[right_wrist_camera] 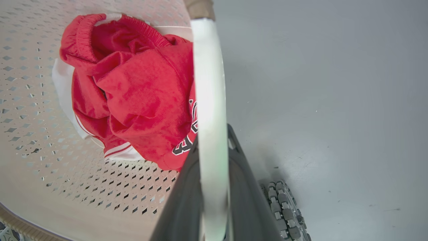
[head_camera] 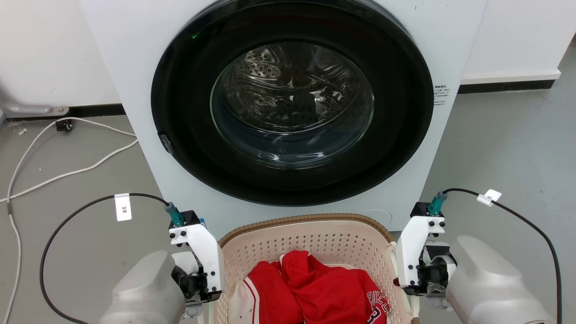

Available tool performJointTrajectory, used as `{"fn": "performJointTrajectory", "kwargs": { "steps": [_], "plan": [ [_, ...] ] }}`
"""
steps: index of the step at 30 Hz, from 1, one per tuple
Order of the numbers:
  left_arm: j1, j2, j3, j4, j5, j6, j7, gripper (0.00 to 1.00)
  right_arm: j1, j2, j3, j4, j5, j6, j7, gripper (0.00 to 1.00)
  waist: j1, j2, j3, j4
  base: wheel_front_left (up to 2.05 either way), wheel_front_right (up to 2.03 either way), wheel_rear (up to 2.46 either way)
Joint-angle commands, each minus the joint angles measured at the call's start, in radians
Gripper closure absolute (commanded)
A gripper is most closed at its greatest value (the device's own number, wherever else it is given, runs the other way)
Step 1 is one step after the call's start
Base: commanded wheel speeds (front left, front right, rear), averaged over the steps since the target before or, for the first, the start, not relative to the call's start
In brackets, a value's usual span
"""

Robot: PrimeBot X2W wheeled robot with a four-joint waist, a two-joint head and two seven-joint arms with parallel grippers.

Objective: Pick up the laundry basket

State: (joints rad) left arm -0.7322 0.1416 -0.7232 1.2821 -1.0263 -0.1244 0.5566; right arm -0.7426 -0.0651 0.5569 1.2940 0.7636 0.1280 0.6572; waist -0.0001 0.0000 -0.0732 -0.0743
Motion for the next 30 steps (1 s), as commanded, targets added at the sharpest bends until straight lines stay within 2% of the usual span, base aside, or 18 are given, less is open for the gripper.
{"fn": "performJointTrajectory", "kwargs": {
  "steps": [1, 30],
  "plan": [
    [0.003, -0.023, -0.002, -0.007, -0.006, -0.011, -0.002, 1.00, 0.003, 0.021, -0.008, -0.010, 0.001, 0.005, -0.007, 1.00, 0.0001, 0.0000, 0.000, 0.002, 0.00, 0.00, 0.00],
    [0.004, -0.034, -0.026, 0.000, -0.019, -0.011, -0.011, 1.00, 0.022, 0.025, -0.067, -0.010, -0.038, 0.005, -0.012, 1.00, 0.0001, 0.0000, 0.001, 0.010, 0.00, 0.00, 0.00]
  ]
}}
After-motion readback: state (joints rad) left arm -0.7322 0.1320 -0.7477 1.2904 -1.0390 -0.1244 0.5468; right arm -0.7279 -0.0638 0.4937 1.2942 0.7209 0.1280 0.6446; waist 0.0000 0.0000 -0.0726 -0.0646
